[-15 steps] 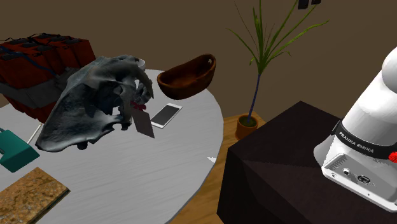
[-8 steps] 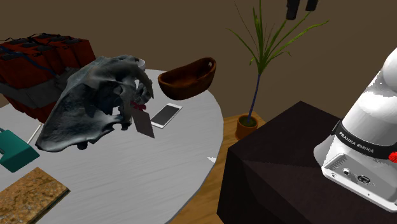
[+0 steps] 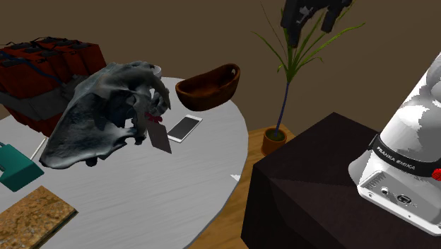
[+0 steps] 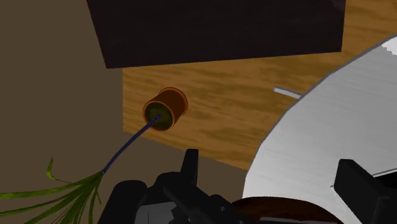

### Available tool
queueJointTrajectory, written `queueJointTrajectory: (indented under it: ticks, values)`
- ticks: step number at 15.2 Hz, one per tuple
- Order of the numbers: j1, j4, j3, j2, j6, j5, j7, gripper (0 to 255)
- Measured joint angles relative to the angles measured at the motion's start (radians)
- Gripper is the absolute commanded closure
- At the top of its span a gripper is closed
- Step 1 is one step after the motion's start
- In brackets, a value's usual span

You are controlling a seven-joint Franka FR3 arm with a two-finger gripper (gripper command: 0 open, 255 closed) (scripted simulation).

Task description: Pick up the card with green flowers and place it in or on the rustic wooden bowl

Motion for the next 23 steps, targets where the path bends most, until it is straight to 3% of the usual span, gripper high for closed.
queueJointTrajectory:
  ticks: [4,10,16,19,23]
  values:
    - [-0.034,0.027,0.206,0.033,0.082,0.049,0.195,0]
    - [-0.192,0.138,0.538,0.101,0.179,0.071,0.482,0]
    - [-0.481,0.34,0.874,0.096,0.205,0.056,0.723,0]
    - [-0.66,0.476,1.023,0.043,0.195,0.055,0.815,0]
    - [-0.861,0.681,1.165,-0.073,0.138,0.061,0.93,0]
